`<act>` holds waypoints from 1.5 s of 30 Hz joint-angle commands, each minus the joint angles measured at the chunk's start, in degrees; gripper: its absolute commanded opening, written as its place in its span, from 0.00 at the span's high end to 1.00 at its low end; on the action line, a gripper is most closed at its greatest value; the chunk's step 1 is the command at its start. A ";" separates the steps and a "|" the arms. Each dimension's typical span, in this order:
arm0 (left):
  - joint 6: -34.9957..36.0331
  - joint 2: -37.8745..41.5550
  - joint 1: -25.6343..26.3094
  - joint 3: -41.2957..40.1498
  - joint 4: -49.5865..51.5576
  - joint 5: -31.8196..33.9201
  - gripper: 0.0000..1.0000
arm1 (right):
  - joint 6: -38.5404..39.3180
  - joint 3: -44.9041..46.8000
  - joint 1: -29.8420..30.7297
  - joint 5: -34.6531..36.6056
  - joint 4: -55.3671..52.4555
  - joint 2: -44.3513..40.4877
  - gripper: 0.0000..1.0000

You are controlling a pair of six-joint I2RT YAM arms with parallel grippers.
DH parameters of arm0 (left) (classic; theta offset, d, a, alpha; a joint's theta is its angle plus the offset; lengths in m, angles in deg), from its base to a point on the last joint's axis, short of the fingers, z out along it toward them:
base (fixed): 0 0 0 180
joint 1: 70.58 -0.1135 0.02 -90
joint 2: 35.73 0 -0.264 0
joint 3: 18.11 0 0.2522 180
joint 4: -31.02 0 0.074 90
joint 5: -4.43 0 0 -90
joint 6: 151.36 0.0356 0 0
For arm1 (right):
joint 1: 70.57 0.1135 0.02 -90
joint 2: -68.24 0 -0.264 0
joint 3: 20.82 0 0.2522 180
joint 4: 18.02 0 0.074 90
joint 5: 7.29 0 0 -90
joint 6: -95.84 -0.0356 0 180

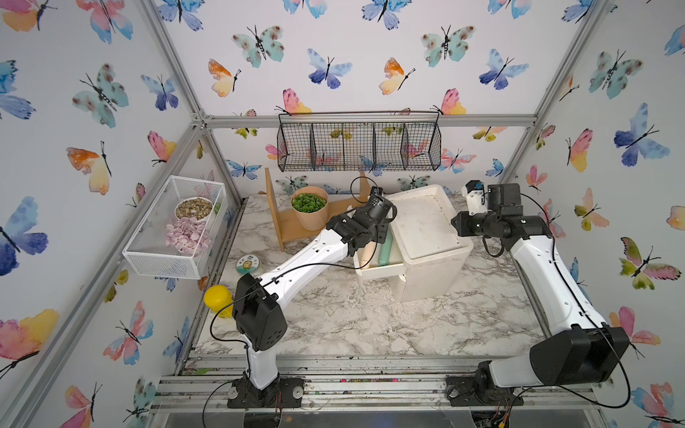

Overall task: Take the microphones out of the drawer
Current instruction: Pick up the microphone from the drawer, then place the microphone at the center of the board.

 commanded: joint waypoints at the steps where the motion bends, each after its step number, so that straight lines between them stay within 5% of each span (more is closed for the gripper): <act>1: 1.52 3.22 -0.20 -0.95 -0.70 4.25 0.88 | -3.00 -1.22 -0.13 -4.27 7.32 -0.98 0.94; 14: -1.59 12.10 -1.13 -5.11 -9.48 3.42 0.88 | -2.68 -1.40 -0.17 -4.18 7.03 -0.72 0.94; 22: -4.83 21.91 -6.02 -12.93 -13.98 -0.50 0.86 | -2.11 -0.79 -0.17 -3.23 5.82 -0.67 0.94; 35: -9.74 33.88 -18.19 -39.82 -16.58 -4.36 0.86 | -2.07 0.83 -0.17 -2.77 4.98 -1.86 0.94; 45: -11.88 29.47 -18.89 -50.23 -20.51 -8.35 0.88 | -2.51 1.14 -0.17 -3.45 4.66 -1.94 0.94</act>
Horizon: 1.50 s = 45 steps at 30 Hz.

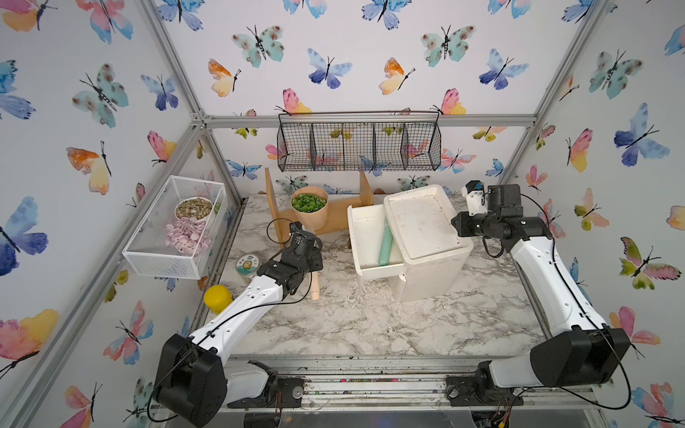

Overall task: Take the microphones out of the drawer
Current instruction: Place the microphone at the center of the board.

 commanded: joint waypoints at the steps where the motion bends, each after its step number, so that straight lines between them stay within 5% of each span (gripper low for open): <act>1: -1.25 -2.52 -0.25 -0.64 -4.38 -3.78 0.88 | -2.86 0.37 -0.17 -3.69 3.81 -1.57 0.94; 28: -3.76 -27.48 1.15 -0.39 -13.73 -2.25 0.88 | -2.97 0.73 -0.17 -4.68 5.21 -1.40 0.94; 33: -3.98 -28.84 1.17 -0.42 -13.64 -2.68 0.79 | -2.88 0.92 -0.17 -4.66 5.29 -1.40 0.94; 41: -4.16 -28.51 1.22 -0.49 -12.81 -2.67 0.53 | -2.90 0.83 -0.17 -4.68 5.48 -1.40 0.94; 45: -4.22 -27.77 1.16 -0.14 -12.02 -2.17 0.48 | -2.88 0.83 -0.17 -4.73 5.47 -1.40 0.94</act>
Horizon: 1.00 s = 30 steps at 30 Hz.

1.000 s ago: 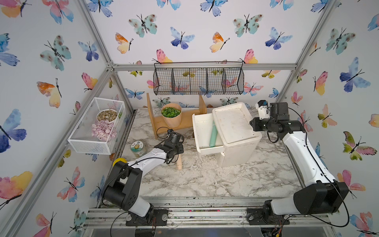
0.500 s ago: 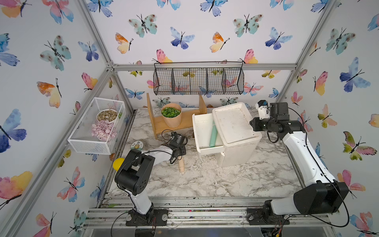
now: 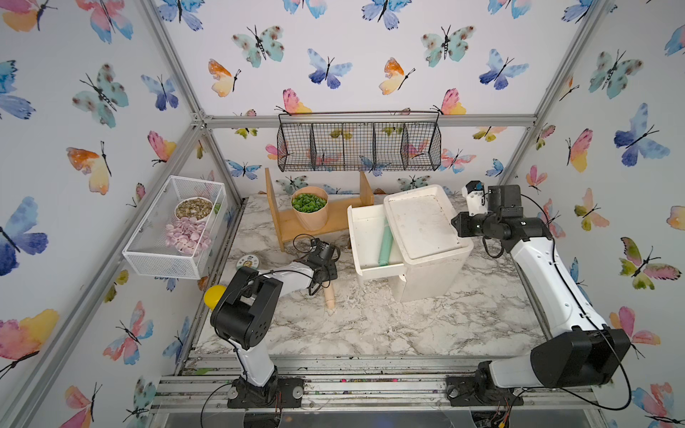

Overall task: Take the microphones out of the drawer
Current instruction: Place the microphone at the center of the board.

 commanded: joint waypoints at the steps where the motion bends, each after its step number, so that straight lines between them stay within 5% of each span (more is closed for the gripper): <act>1: -0.29 -0.11 0.26 0.29 2.29 1.84 0.47 | -2.86 0.46 -0.17 -4.60 4.92 -1.26 0.94; 30: 3.70 19.86 -1.16 5.43 13.38 5.88 0.34 | -2.67 1.02 -0.17 -4.51 4.95 -2.50 0.94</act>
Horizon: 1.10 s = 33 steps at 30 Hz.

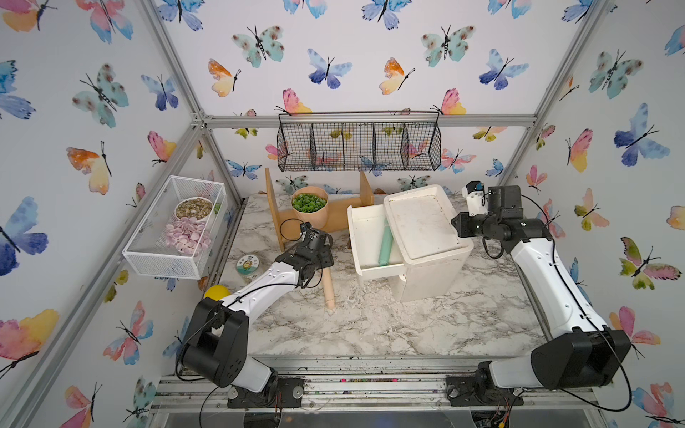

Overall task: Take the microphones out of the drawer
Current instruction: Place the microphone at the center of the board, then pick up the microphone from the drawer.

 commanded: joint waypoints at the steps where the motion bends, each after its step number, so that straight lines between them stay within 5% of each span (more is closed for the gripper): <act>1: 2.26 3.65 -0.37 2.03 3.39 2.34 0.34 | -2.70 0.32 -0.17 -4.47 4.12 -2.04 0.94; 8: 4.81 7.27 -0.26 6.32 5.35 0.04 0.34 | -2.75 0.02 -0.17 -4.46 4.21 -2.16 0.94; 16: 8.93 6.75 2.32 14.75 5.85 -11.49 0.35 | -2.80 -0.49 -0.17 -4.77 4.21 -1.95 0.94; 24: 14.29 -0.32 10.00 26.99 10.88 -14.44 0.35 | -2.88 -0.07 -0.17 -5.21 4.55 -1.69 0.94; 33: 15.38 -8.34 12.50 33.58 16.87 -20.04 0.36 | -2.44 -0.29 -0.17 -6.11 4.90 -0.99 0.94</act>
